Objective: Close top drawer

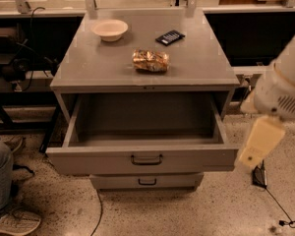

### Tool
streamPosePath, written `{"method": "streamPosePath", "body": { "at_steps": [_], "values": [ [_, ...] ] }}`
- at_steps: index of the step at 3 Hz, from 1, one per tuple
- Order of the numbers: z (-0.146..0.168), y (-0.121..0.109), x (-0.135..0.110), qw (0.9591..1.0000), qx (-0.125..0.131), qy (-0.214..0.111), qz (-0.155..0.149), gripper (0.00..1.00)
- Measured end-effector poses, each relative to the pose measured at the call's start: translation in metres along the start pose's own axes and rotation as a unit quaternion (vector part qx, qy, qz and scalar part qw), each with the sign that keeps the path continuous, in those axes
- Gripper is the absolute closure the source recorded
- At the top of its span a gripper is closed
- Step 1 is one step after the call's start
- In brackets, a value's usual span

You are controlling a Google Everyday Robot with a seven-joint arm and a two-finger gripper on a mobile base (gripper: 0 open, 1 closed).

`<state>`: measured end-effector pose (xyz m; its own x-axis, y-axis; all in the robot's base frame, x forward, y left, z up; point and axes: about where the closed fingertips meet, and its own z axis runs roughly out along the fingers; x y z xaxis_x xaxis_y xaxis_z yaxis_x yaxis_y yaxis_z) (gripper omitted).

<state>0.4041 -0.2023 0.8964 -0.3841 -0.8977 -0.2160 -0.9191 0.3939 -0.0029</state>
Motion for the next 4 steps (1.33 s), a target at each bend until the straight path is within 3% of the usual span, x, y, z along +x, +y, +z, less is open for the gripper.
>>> {"method": "streamPosePath", "body": {
  "at_steps": [1,2,3,4],
  "values": [
    [0.068,0.036,0.016,0.9966,-0.069,-0.018,0.041,0.39],
    [0.136,0.053,0.035,0.9919,-0.094,-0.029,0.08,0.7],
    [0.131,0.051,0.032,0.9927,-0.088,-0.03,0.077,0.92],
    [0.151,0.057,0.036,0.9903,-0.107,-0.037,0.08,1.0]
  ]
}}
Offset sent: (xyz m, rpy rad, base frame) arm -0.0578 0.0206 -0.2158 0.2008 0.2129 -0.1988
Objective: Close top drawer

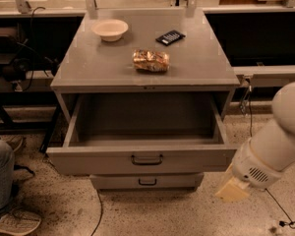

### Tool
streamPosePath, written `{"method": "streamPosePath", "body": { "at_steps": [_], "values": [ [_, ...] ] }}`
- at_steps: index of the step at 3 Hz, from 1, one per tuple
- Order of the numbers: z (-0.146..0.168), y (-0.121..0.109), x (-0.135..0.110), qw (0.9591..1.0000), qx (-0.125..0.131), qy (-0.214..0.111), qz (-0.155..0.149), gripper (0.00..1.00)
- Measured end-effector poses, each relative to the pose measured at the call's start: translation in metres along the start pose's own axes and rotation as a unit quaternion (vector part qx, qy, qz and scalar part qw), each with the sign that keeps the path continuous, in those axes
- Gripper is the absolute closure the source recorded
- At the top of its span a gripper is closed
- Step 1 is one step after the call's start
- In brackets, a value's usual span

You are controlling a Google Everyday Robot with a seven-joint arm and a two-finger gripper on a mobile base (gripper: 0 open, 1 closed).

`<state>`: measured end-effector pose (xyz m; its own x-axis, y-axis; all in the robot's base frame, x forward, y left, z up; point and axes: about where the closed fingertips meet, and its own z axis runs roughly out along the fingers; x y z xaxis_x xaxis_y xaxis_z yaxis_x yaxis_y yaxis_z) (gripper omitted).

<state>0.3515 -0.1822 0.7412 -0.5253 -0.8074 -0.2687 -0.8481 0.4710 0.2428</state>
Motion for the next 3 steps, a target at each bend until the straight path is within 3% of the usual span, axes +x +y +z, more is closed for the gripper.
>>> {"method": "streamPosePath", "body": {
  "at_steps": [1,2,3],
  "values": [
    [0.036,-0.023,-0.014,0.9991,0.005,-0.023,-0.035,1.0],
    [0.062,-0.052,-0.042,0.9959,0.039,-0.039,-0.072,1.0],
    [0.079,-0.09,-0.081,0.9889,0.087,-0.06,-0.105,1.0]
  ]
}}
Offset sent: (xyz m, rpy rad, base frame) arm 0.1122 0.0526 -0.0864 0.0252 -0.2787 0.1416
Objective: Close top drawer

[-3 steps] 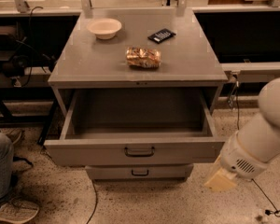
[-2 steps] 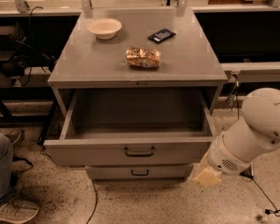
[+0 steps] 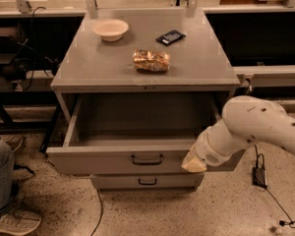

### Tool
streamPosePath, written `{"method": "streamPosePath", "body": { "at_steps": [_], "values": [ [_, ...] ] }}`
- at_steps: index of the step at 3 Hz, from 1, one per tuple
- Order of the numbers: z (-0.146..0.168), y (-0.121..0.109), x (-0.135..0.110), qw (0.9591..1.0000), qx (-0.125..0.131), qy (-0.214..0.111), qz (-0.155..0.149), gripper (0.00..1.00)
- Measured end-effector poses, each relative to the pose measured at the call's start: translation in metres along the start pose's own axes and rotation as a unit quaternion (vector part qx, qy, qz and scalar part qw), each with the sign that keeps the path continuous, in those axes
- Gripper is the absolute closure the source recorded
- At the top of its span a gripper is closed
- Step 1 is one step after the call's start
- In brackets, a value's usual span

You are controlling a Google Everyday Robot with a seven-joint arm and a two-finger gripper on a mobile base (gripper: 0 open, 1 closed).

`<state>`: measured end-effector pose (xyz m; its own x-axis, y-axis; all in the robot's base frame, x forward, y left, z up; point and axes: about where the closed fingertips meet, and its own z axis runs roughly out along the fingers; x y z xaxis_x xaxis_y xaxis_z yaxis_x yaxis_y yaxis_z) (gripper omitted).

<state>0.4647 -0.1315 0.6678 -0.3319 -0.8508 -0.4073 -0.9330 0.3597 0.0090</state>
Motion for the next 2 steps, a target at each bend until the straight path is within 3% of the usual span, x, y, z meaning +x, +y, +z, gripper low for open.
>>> {"method": "streamPosePath", "body": {
  "at_steps": [1,2],
  "values": [
    [0.0107,-0.0211,-0.0132,0.9996,0.022,-0.013,-0.009,1.0],
    [0.0107,-0.0211,-0.0132,0.9996,0.022,-0.013,-0.009,1.0]
  ]
}}
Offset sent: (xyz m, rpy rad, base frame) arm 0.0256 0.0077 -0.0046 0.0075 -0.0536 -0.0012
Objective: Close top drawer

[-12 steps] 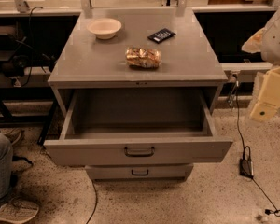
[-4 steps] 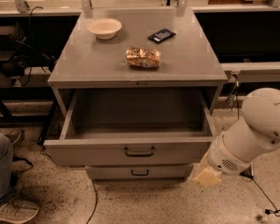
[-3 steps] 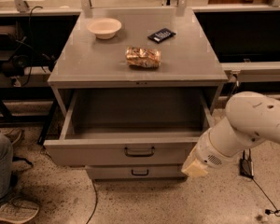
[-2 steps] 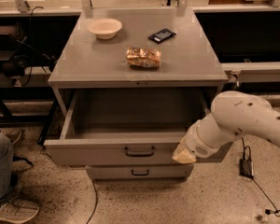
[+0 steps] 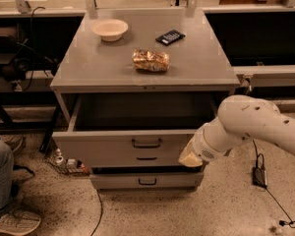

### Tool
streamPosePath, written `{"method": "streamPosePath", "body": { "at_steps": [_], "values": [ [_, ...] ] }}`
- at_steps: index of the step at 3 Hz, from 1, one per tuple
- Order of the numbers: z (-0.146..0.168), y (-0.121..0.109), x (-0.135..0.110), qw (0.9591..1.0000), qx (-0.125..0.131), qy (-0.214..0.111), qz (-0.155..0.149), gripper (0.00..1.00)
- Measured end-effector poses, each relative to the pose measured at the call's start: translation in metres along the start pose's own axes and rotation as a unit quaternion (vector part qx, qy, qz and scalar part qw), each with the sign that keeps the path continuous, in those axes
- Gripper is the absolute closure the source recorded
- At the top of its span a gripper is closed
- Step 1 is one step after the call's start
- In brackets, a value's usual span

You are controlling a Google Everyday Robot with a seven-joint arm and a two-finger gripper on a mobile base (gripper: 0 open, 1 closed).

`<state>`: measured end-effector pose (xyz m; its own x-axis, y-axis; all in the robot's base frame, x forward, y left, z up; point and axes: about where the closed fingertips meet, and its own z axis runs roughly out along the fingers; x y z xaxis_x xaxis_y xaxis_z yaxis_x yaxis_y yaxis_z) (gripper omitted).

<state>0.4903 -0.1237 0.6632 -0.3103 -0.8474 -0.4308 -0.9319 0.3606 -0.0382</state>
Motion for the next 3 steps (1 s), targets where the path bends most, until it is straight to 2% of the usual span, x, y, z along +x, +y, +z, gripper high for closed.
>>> {"method": "streamPosePath", "body": {
  "at_steps": [1,2,3],
  "values": [
    [0.012,-0.039,-0.003,0.9993,0.023,-0.001,-0.028,1.0],
    [0.019,-0.06,-0.004,0.9987,0.033,-0.004,-0.037,1.0],
    [0.025,-0.091,-0.009,0.9974,0.053,-0.01,-0.047,1.0]
  ]
}}
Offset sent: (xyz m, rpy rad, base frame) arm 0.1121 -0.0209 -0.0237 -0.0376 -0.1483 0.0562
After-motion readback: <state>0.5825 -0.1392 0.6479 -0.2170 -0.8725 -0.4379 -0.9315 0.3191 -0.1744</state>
